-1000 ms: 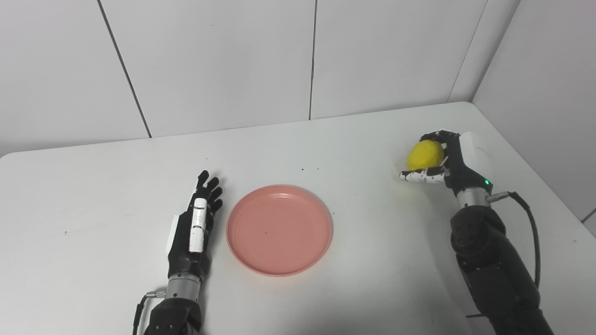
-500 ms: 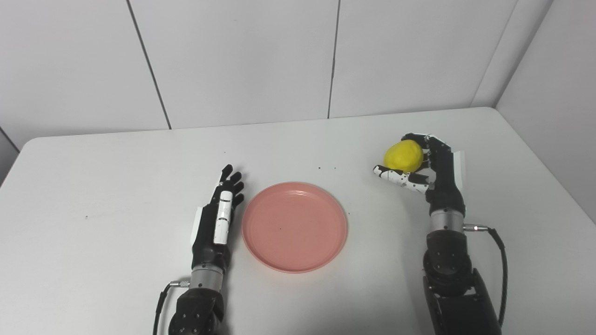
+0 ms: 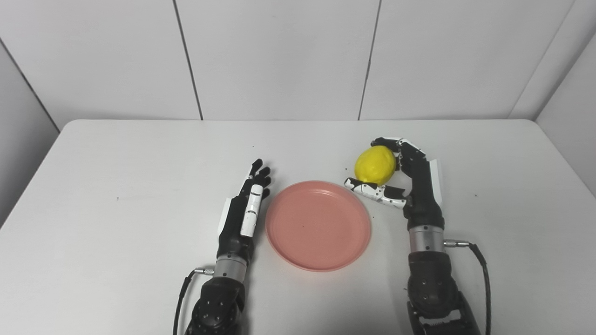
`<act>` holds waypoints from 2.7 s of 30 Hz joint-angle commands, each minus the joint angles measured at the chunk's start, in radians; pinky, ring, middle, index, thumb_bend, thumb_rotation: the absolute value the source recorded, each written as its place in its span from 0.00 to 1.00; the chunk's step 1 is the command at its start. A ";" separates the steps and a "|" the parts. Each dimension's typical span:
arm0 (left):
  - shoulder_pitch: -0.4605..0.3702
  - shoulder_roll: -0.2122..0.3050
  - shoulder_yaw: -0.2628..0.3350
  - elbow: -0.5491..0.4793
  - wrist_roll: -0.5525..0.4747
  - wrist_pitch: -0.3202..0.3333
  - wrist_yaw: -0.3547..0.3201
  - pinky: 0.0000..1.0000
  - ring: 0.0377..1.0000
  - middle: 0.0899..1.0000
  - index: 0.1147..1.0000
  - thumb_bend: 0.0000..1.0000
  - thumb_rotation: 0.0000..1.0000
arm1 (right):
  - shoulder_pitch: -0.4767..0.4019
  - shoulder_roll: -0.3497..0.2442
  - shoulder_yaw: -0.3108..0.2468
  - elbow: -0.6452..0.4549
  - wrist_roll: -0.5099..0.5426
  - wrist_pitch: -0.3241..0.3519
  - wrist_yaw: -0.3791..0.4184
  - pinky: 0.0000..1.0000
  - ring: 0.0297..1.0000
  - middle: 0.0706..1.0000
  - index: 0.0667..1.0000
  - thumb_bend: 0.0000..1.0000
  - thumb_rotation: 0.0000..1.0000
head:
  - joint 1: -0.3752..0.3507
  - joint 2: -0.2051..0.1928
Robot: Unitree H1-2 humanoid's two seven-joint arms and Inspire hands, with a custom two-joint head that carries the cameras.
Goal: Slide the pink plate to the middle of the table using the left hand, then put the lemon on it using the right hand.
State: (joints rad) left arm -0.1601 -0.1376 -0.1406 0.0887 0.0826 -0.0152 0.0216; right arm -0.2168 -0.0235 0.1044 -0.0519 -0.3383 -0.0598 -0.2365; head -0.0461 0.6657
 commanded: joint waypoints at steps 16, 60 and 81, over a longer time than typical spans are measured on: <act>-0.020 -0.016 -0.006 0.001 0.001 -0.035 0.005 0.92 0.94 0.94 0.93 0.51 1.00 | -0.027 -0.037 0.164 0.014 -0.176 -0.077 0.086 0.41 0.41 0.44 0.49 0.52 0.00 | -0.052 -0.001; -0.034 -0.019 0.000 -0.007 -0.001 -0.013 0.007 0.90 0.93 0.92 0.92 0.51 1.00 | -0.015 -0.169 0.218 -0.009 -0.307 -0.058 0.285 0.90 0.87 0.84 0.77 0.70 0.55 | -0.074 0.027; -0.037 -0.012 0.000 -0.004 -0.002 -0.018 0.008 0.91 0.93 0.92 0.92 0.51 1.00 | 0.009 -0.133 0.182 0.007 -0.322 -0.105 0.210 1.00 1.00 1.00 1.00 0.79 0.90 | -0.071 0.027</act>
State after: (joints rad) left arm -0.1637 -0.1451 -0.1353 0.0943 0.0666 -0.0153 0.0288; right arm -0.1915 -0.1767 0.3099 -0.0376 -0.6917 -0.1064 0.0378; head -0.1181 0.6918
